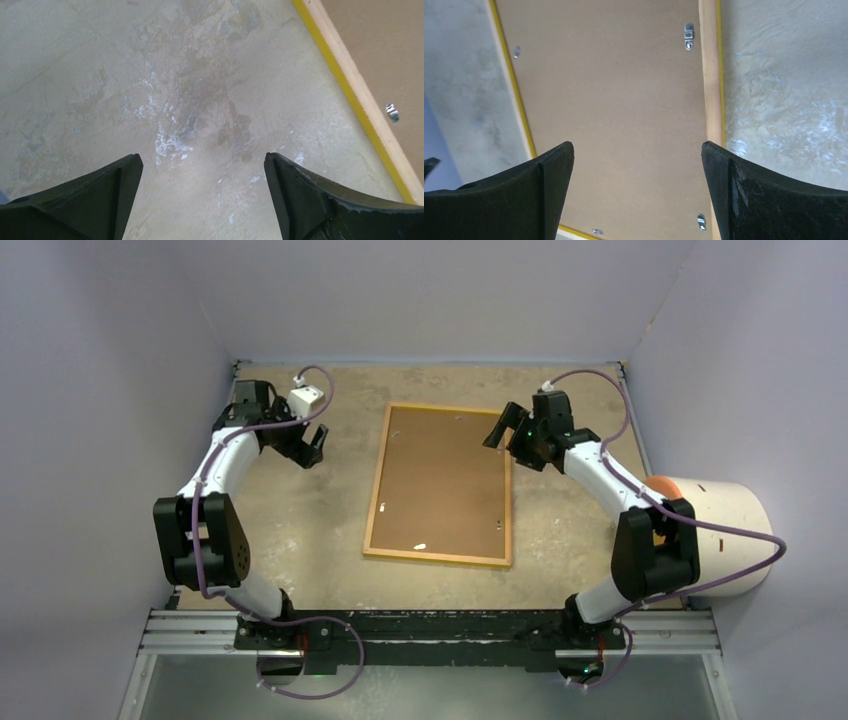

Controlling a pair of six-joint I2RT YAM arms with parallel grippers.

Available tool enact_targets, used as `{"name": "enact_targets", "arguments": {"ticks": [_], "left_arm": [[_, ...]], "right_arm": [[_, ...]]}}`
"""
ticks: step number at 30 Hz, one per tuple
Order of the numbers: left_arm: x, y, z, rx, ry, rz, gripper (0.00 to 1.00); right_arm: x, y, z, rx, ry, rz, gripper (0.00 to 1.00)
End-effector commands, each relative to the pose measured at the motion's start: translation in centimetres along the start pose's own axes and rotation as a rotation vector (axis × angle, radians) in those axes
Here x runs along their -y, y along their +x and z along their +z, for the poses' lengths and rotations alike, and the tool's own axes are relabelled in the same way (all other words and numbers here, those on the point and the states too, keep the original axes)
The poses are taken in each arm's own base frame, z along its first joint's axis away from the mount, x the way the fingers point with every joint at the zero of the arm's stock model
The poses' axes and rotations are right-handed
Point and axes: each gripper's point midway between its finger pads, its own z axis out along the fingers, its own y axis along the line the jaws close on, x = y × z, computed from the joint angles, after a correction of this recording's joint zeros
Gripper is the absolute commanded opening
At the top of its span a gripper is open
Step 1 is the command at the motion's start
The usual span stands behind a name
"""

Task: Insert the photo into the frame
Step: Install the photo frame at the center of the board.

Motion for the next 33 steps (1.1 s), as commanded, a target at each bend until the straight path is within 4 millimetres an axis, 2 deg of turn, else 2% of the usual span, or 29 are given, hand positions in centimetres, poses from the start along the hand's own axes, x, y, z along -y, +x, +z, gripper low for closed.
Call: {"name": "enact_targets", "arguments": {"ticks": [1,5,8,13,16,20,26,30,33], "left_arm": [[2.1,-2.3,0.4,0.08,0.119,-0.059,0.99],[5.3,-2.7,2.3,0.077,0.237,-0.112,0.88],[8.5,-2.7,4.5,0.044,0.336,-0.139,0.8],[11.9,-2.2,7.6,-0.012,0.461,-0.213,0.72],[12.9,-1.9,8.9,-0.035,0.519,-0.259,0.61],[13.5,-1.7,9.7,-0.04,0.553,-0.286,0.52],[14.1,-1.4,10.3,-0.049,0.573,-0.293,0.42],[14.2,-0.7,10.7,-0.068,0.576,-0.297,0.34],[14.4,-0.2,10.8,-0.079,0.573,-0.296,0.32]], "right_arm": [[-4.9,0.3,-0.5,0.003,-0.212,0.028,0.99],[-9.6,4.9,-0.6,-0.093,-0.347,-0.054,0.98],[-12.7,8.4,-0.5,-0.149,-0.481,-0.064,0.89],[-15.9,13.1,0.8,-0.19,-0.546,-0.155,0.77],[-17.6,14.9,1.3,-0.208,-0.595,-0.193,0.7],[-18.9,17.0,2.6,-0.244,-0.622,-0.225,0.63],[-19.3,20.1,4.7,-0.328,-0.63,-0.232,0.57],[-19.4,21.3,5.6,-0.344,-0.625,-0.246,0.56],[-19.4,21.7,6.2,-0.348,-0.619,-0.247,0.54]]}}
